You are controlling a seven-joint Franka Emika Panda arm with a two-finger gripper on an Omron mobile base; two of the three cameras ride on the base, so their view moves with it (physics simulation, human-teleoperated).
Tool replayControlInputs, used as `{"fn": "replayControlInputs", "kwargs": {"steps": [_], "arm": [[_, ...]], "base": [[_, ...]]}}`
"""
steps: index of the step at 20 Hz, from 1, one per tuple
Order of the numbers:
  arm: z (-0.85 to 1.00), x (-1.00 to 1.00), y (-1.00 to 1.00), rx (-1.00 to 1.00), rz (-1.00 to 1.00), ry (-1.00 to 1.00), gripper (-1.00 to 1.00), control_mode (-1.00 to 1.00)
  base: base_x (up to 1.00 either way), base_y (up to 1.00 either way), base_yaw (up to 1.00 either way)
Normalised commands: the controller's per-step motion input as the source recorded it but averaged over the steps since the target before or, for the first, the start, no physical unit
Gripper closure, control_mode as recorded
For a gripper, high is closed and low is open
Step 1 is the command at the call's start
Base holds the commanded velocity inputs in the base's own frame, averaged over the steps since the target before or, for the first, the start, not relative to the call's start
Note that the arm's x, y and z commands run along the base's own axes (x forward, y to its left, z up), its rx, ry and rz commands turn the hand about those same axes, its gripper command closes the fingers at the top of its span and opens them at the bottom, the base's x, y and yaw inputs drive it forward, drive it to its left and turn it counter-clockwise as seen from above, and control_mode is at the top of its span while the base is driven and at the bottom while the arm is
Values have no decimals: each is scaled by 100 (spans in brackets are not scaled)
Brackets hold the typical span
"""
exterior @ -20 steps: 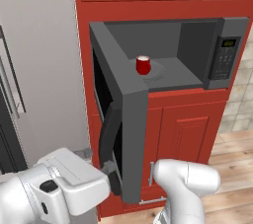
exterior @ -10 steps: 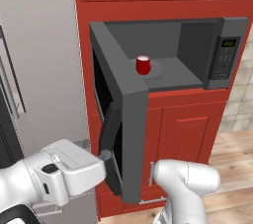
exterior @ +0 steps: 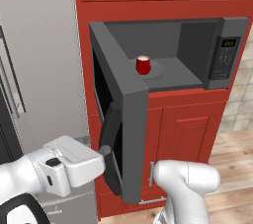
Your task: Pick the mug from the counter and place it inside the microwave. Then close the microwave.
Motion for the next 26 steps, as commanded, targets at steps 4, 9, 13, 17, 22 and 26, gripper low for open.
{"fn": "replayControlInputs", "kwargs": {"steps": [4, 9, 13, 17, 22, 26], "arm": [[0, 7, -4, 0, 0, 0, -100, -100], [1, 2, -18, 0, 0, 0, -100, -100], [8, 1, -30, 0, 0, 0, -100, -100], [14, 1, -40, 0, 0, 0, -100, -100], [11, 9, -50, 0, 2, 0, -100, -100], [14, 12, -57, 0, 4, 0, -100, -100]], "base": [[0, 0, 0], [0, 0, 0], [0, 0, 0], [0, 0, 0], [0, 0, 0], [0, 0, 0]]}}
